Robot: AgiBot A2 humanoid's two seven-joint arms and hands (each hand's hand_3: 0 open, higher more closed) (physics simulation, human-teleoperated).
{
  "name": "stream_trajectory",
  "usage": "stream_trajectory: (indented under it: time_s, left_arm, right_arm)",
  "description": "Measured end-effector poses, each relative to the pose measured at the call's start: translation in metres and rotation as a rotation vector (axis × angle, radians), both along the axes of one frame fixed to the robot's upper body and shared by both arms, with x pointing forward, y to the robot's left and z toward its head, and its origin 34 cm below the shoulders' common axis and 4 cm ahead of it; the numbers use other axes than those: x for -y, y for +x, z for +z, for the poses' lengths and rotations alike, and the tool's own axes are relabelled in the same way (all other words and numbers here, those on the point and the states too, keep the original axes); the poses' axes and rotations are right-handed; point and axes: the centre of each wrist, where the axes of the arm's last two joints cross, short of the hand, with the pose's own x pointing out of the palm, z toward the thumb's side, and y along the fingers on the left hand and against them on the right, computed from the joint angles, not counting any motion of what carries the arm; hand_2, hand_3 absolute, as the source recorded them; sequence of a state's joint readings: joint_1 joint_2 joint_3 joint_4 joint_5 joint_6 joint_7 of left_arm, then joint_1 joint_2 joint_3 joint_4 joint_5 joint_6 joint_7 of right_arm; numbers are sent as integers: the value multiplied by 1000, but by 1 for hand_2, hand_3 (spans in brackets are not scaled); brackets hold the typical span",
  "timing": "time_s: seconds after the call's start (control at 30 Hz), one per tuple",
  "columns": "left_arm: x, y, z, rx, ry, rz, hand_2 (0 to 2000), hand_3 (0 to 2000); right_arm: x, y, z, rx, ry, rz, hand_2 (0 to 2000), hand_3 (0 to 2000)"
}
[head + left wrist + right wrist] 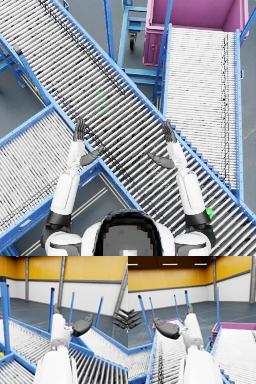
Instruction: Pick up the oil and place it on the left assembly line, put the cola on the right, and keep Sprite still
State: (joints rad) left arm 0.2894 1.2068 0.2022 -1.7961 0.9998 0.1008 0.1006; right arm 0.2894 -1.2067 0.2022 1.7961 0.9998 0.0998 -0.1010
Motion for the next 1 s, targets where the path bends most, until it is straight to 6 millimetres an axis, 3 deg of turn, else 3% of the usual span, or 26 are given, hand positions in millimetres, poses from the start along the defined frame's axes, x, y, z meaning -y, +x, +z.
stream_trajectory:
  time_s: [1.0]
  left_arm:
    - [1,0,-1,30,0,-24,0,0]
  right_arm:
    - [-1,0,-1,14,23,-25,0,0]
